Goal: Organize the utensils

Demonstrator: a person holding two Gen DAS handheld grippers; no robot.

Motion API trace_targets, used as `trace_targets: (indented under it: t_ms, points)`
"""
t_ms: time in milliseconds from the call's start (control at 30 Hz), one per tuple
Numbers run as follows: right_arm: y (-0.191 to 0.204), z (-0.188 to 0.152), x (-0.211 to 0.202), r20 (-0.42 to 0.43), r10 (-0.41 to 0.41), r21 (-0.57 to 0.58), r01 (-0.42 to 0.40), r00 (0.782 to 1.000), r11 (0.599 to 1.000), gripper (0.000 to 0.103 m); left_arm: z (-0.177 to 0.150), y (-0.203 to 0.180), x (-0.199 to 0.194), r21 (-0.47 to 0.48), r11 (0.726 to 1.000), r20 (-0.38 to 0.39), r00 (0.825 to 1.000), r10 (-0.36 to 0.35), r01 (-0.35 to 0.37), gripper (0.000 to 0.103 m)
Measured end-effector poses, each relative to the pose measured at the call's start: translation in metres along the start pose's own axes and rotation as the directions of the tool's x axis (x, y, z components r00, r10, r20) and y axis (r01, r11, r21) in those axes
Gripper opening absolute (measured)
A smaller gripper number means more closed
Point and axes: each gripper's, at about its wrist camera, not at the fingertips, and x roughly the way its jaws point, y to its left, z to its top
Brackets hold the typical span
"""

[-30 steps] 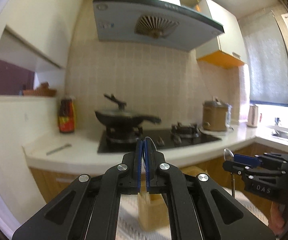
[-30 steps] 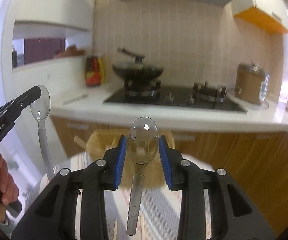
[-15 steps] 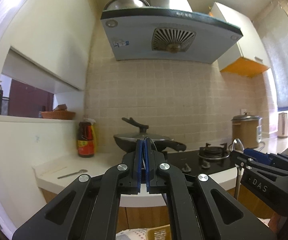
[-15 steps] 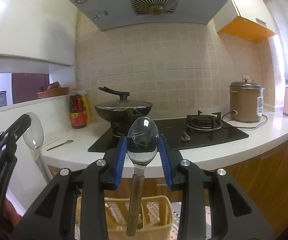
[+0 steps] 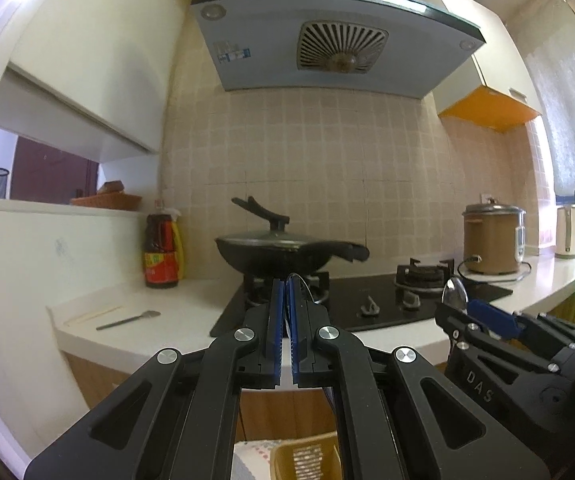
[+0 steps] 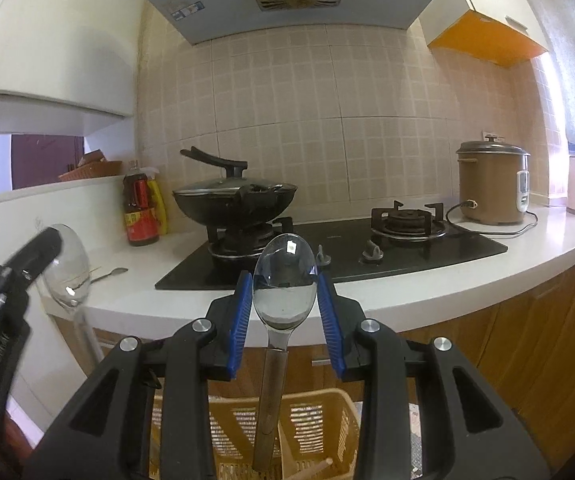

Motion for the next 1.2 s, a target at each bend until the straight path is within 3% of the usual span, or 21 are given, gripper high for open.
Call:
trace_targets:
  t_ms: [200,267,333,800,1000,1067,1200]
  points:
    - [0.002,-0.006,-0.016,-0.007,0.003,-0.029,-0.004,1.0,1.0,0.031,-0.011,0.009,-0.002,-0.05,0.997,-0.054,0.997,-0.058,0.055,0.005]
    - [0.002,-0.005,-0.025,-0.004,0.003,-0.038,-0.003,1.0,0.999,0.034,-0.008,0.014,-0.006,-0.071,0.994,-0.078,0.994,-0.083,0.077,0.019]
    - [0.003,-0.001,-0.038,0.002,0.003,-0.048,-0.003,1.0,0.999,0.059,-0.004,0.02,-0.014,-0.093,0.992,-0.08,0.992,-0.097,0.09,0.022]
    - [0.004,0.006,-0.127,0.032,-0.01,-0.083,0.013,0.999,0.996,0.059,0.018,0.028,-0.096,-0.078,0.993,-0.034,0.995,-0.096,0.093,0.032]
    - [0.003,-0.006,-0.157,0.0,-0.001,-0.096,0.001,1.0,0.995,0.059,0.017,0.024,-0.126,-0.045,0.995,-0.025,0.996,-0.087,0.086,0.036]
    - [0.004,-0.011,-0.165,-0.016,0.001,-0.104,-0.003,1.0,0.995,0.059,0.014,0.025,-0.135,-0.051,0.996,-0.021,0.997,-0.077,0.076,0.043]
    - [0.006,-0.026,-0.174,-0.06,0.015,-0.126,-0.023,0.998,0.992,0.059,0.005,0.027,-0.148,-0.061,0.995,-0.037,0.996,-0.081,0.079,0.043]
